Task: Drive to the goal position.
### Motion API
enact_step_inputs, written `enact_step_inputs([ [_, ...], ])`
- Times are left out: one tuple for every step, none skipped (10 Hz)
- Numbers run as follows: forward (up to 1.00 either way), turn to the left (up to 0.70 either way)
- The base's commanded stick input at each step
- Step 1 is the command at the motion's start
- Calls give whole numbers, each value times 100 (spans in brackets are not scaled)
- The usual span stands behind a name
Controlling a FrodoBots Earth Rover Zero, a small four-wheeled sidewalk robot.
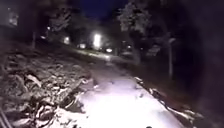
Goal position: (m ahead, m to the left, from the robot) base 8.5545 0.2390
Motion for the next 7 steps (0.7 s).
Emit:
enact_step_inputs([
  [30, 0],
  [30, 0],
  [30, 0],
  [30, 0],
  [30, 0],
  [30, 0],
  [30, 0],
])
